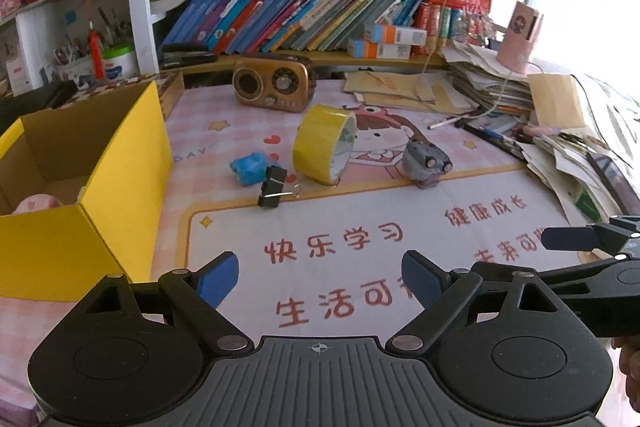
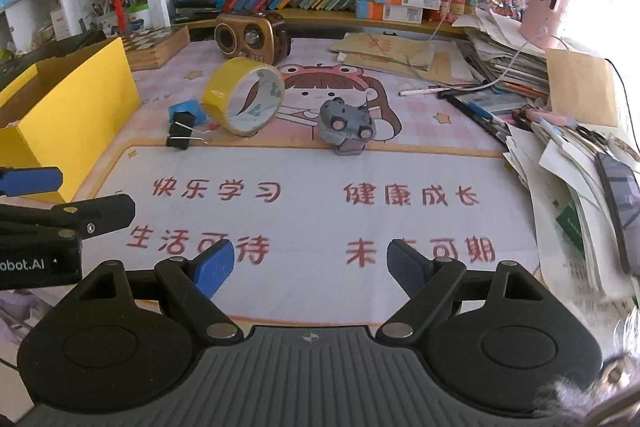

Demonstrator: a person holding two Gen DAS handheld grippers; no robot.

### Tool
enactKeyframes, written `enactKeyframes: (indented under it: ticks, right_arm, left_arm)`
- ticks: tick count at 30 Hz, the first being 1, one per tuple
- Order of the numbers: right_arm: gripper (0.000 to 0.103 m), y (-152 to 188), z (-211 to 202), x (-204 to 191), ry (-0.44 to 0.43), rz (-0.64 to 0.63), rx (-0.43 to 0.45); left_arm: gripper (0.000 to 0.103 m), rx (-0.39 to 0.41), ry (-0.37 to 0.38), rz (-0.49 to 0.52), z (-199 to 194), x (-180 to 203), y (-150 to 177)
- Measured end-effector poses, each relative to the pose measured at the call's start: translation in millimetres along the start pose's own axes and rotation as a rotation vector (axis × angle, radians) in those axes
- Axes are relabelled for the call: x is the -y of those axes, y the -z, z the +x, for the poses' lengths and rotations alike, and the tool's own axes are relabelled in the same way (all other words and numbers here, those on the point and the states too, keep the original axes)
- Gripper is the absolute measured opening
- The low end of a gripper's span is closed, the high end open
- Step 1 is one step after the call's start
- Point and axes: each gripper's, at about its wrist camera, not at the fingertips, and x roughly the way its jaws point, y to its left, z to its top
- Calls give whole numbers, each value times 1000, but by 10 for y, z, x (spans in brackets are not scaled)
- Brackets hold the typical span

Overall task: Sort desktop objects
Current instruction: 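Move both open tools toward the yellow tape roll and grey toy car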

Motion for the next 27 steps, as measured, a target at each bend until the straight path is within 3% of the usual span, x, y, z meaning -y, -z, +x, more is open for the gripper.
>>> enactKeyframes:
  ticks: [21,27]
  right_arm:
    - [83,-466,604,475,-130,-55,-20]
    - [83,-627,867,492,-148,-92,-15]
  left_arm:
    - [91,29,-145,-115,478,119,-413]
    - [91,17,-164,-105,713,92,-545]
